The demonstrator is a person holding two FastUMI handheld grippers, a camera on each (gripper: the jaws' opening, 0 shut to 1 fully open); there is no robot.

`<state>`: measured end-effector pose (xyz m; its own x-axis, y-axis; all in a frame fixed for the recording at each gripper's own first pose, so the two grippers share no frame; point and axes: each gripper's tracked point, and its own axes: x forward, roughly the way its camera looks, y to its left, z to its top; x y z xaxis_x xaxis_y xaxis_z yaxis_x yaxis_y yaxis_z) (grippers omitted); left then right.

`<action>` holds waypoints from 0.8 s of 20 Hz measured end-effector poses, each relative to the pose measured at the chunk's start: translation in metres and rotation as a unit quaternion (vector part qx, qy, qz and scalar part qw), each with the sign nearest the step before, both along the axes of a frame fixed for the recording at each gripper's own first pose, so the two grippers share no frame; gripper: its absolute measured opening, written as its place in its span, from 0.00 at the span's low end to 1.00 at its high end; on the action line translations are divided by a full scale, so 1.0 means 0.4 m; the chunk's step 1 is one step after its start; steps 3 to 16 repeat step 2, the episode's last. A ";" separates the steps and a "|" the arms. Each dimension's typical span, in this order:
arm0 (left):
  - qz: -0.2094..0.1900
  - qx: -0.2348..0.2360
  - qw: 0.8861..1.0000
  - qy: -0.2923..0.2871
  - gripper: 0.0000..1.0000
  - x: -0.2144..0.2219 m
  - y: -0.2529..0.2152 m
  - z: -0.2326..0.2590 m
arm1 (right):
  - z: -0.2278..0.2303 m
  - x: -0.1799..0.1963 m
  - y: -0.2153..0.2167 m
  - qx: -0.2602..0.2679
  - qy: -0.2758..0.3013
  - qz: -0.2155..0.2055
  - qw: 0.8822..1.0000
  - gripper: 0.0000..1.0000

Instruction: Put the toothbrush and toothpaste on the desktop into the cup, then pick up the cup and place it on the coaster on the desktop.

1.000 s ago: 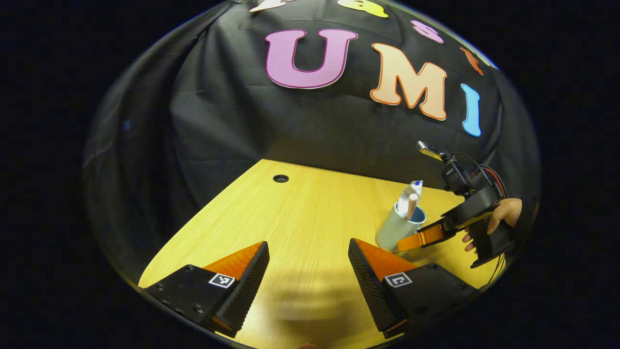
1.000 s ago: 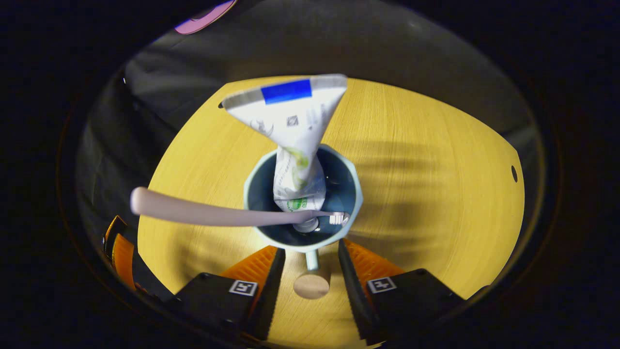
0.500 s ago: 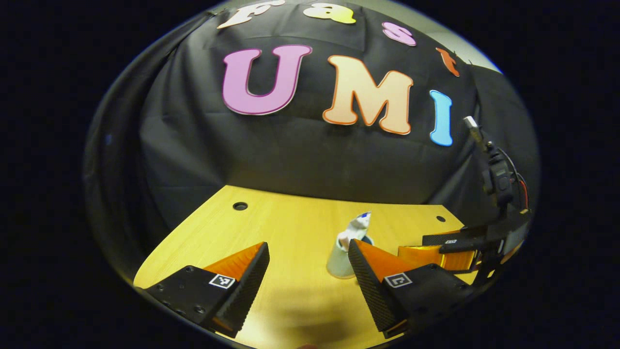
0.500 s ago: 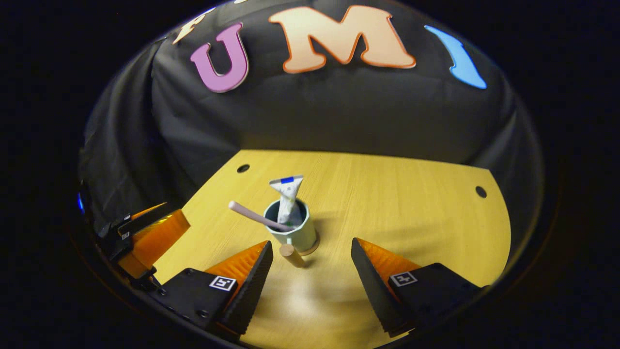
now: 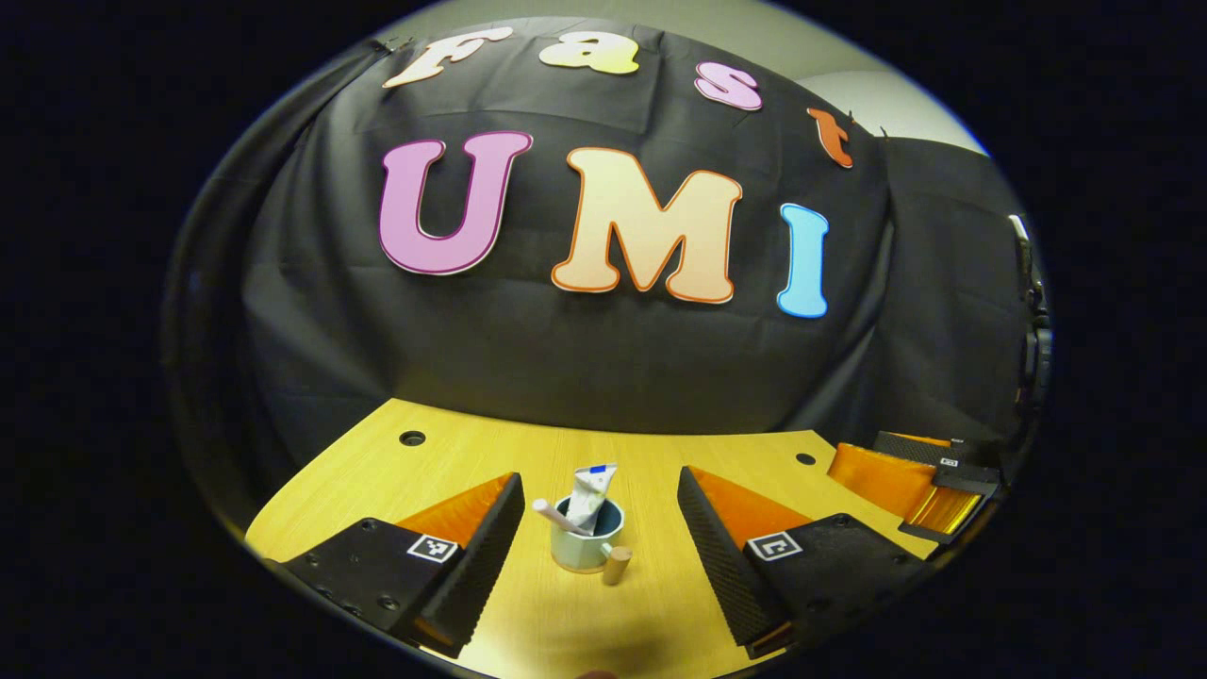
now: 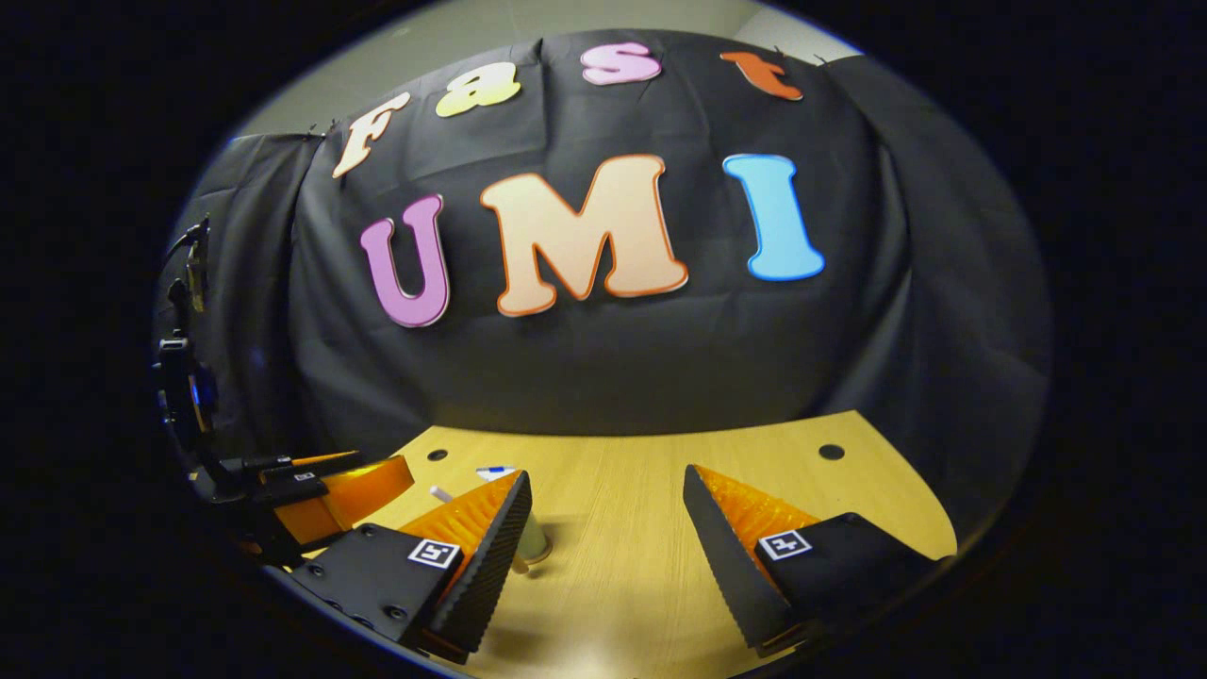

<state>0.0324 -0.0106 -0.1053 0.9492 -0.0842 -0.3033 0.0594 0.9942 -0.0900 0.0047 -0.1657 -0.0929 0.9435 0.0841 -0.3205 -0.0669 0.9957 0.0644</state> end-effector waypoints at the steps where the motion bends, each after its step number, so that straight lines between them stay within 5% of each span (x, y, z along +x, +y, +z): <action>1: -0.002 0.001 1.000 -0.003 0.95 -0.001 -0.009 0.008 | 0.016 -0.008 0.000 0.001 -0.017 -0.003 1.000 0.99; 16: -0.002 0.003 1.000 -0.007 0.95 0.000 -0.015 0.020 | 0.034 -0.014 -0.006 0.002 -0.032 -0.007 0.999 0.99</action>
